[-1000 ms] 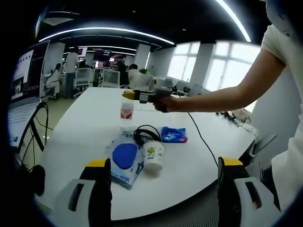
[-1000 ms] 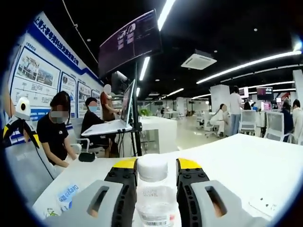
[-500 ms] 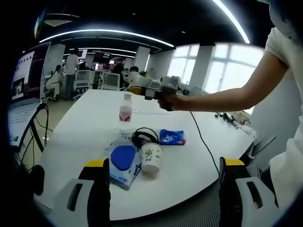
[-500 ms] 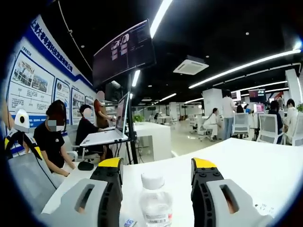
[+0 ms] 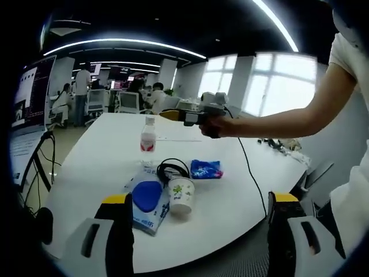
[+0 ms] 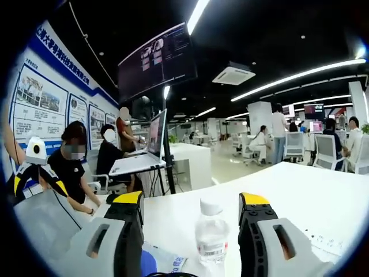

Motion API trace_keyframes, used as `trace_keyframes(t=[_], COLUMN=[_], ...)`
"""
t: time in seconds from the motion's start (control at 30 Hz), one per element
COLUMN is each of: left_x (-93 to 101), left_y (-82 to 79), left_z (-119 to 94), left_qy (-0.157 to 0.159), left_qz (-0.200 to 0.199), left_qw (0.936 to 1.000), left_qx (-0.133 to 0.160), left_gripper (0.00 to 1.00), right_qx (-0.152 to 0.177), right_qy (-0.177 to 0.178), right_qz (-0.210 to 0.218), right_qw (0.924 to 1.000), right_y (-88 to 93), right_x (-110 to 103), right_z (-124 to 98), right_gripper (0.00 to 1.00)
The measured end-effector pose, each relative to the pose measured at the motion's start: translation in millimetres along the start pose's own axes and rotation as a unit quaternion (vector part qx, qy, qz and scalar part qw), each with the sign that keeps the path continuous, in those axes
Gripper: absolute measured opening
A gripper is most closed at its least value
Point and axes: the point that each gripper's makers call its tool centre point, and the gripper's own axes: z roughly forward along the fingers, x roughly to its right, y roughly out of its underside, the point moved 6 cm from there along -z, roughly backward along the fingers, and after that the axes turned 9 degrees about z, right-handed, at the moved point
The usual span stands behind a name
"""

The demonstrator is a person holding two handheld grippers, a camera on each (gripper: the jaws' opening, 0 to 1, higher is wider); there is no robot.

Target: Arrange the tabletop items into an orderly group along one side of the table until the central work area is clear of visible clutter.

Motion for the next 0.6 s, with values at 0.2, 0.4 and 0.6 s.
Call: trace_keyframes(t=[0.2,0.4,0.6], left_x=[-2.5,-4.8,-5.0], left_y=[-2.0,-4.1,0.4], left_z=[5.4,17.8,32.9], left_qy=[0.004,0.012,0.020], left_qz=[0.003,0.009,0.014], left_qw=[1.0000,0.9999,0.9997], left_qx=[0.003,0.006,-0.003], left_gripper=[0.94,0.94,0.94], right_qx=[-0.001,-0.001,-0.024], right_qy=[0.005,0.013,0.022], right_qz=[0.016,0.033,0.026], right_qw=[0.9999,0.9994,0.9991], right_y=[6.2,11.5,19.5], right_x=[-1.8,-2.6,-6.1], right_z=[-10.6,-27.0,-42.3], right_gripper=[0.63,0.63,0.61])
